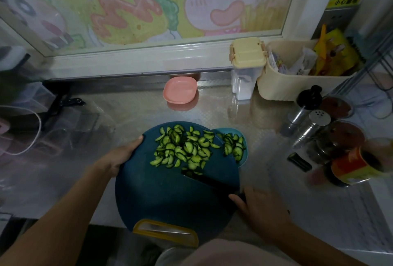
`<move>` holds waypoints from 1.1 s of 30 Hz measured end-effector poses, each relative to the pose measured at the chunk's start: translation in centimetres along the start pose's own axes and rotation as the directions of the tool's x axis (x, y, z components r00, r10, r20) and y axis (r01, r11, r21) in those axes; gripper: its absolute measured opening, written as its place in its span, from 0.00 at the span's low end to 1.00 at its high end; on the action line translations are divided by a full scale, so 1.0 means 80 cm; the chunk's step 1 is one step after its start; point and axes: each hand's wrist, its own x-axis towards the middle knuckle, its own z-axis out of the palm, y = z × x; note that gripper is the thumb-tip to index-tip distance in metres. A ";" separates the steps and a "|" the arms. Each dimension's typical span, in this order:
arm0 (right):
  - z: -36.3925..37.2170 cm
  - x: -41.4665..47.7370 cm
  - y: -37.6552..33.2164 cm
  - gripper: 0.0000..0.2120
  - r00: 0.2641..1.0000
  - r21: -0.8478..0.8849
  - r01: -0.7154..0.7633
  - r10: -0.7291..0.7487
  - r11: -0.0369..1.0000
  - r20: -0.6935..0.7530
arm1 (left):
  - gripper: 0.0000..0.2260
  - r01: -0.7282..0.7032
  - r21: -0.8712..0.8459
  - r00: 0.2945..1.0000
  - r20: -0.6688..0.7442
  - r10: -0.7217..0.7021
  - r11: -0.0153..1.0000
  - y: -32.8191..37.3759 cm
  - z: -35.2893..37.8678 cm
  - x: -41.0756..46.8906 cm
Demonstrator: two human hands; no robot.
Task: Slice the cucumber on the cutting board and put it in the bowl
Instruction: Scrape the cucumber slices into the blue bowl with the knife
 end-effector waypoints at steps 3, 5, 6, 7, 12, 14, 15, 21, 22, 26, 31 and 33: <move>-0.006 -0.002 0.003 0.44 0.999 -0.034 0.006 -0.004 0.999 0.045 | 0.21 0.005 0.017 1.000 0.006 -0.006 1.000 -0.001 0.004 0.001; -0.007 -0.006 0.008 0.36 0.997 -0.037 -0.002 0.004 0.999 0.071 | 0.22 0.009 0.014 1.000 0.014 -0.009 1.000 -0.001 0.005 0.003; -0.009 -0.008 0.010 0.32 0.996 -0.051 -0.012 0.016 0.999 0.083 | 0.23 0.009 0.012 1.000 0.022 -0.009 1.000 0.000 0.006 0.003; -0.010 -0.010 0.013 0.29 0.995 -0.062 -0.031 0.037 0.998 0.095 | 0.23 0.012 0.013 1.000 0.024 -0.012 1.000 0.000 0.006 0.003; -0.020 -0.010 0.025 0.27 0.993 -0.092 -0.081 0.088 0.992 0.077 | 0.23 0.017 0.006 0.999 0.028 -0.017 1.000 -0.004 0.004 0.005; -0.028 -0.008 0.026 0.21 0.991 -0.063 -0.093 0.098 0.994 0.086 | 0.22 0.016 0.008 0.999 0.028 -0.016 1.000 -0.005 0.002 0.006; -0.032 -0.008 0.026 0.19 0.993 -0.046 -0.089 0.092 0.995 0.074 | 0.21 0.014 0.011 1.000 0.020 -0.014 1.000 -0.005 0.002 0.006; -0.029 -0.001 0.044 0.27 0.999 -0.177 -0.052 0.053 0.983 0.001 | 0.22 0.023 0.026 1.000 0.014 -0.024 0.999 -0.008 -0.007 0.005; -0.029 0.000 0.046 0.25 0.998 -0.190 -0.049 0.054 0.980 0.017 | 0.22 0.027 0.025 1.000 0.013 -0.027 0.999 -0.010 -0.010 0.005; -0.031 0.004 0.056 0.26 0.994 -0.135 -0.079 0.088 0.988 0.062 | 0.23 0.026 0.016 1.000 0.012 -0.026 1.000 -0.013 -0.015 0.000; -0.044 0.016 0.070 0.18 0.972 -0.079 -0.162 0.172 0.984 0.157 | 0.23 0.029 0.007 0.999 0.024 -0.030 1.000 -0.016 -0.021 -0.002; -0.049 0.018 0.075 0.17 0.964 -0.027 -0.193 0.195 0.981 0.181 | 0.22 0.036 0.003 0.999 0.024 -0.036 0.999 -0.017 -0.025 -0.002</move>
